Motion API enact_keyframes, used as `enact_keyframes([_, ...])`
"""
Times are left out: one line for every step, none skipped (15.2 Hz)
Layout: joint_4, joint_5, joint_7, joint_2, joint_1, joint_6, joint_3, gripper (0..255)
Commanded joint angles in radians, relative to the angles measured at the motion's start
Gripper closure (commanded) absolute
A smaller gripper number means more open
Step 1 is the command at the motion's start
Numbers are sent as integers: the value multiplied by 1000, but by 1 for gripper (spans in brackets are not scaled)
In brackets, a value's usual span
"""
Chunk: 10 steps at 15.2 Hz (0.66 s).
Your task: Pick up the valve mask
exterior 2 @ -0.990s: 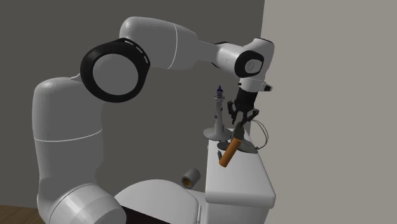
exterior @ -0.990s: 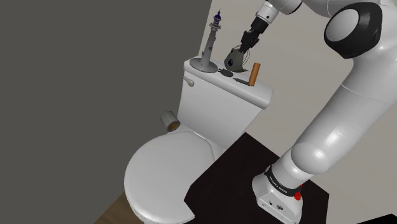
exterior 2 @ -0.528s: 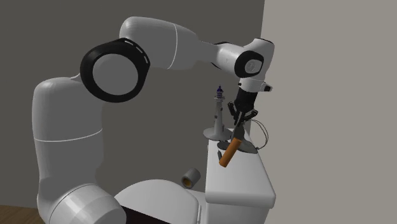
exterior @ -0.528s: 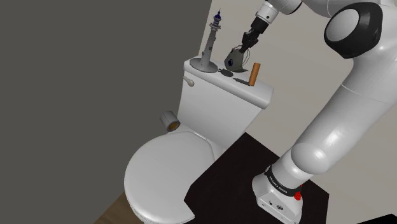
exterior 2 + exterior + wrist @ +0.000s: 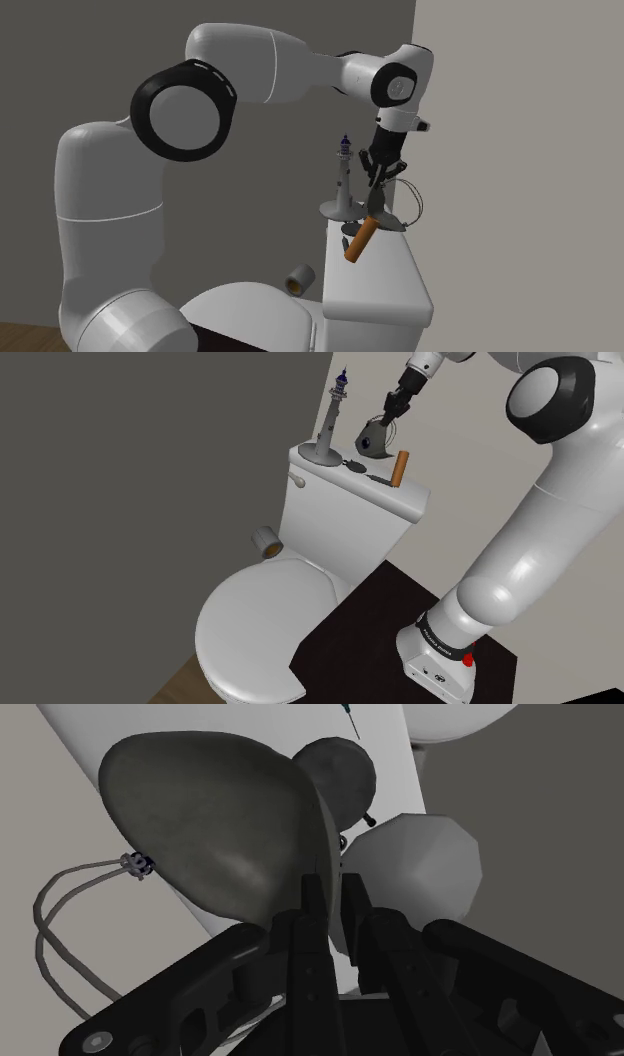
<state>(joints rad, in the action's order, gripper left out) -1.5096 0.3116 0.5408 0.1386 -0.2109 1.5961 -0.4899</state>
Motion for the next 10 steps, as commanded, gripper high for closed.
enact_keyframes([35, 3, -4, 7, -4, -29, -1, 255])
enact_keyframes([53, 5, -6, 10, -6, -44, -2, 255])
enact_keyframes([72, 7, -8, 15, -8, -59, -3, 255])
enact_keyframes([91, 9, -10, 19, -10, -74, -3, 255])
enact_keyframes([111, 12, -12, 24, -13, -89, -4, 255])
enact_keyframes([131, 15, -14, 29, -16, -105, -5, 255])
enact_keyframes([152, 18, -16, 35, -19, -120, -6, 255])
enact_keyframes([174, 21, -18, 41, -22, -136, -7, 255])
enact_keyframes([176, 22, -19, 42, -22, -139, -7, 255])
enact_keyframes([177, 22, -19, 42, -23, -139, -7, 255])
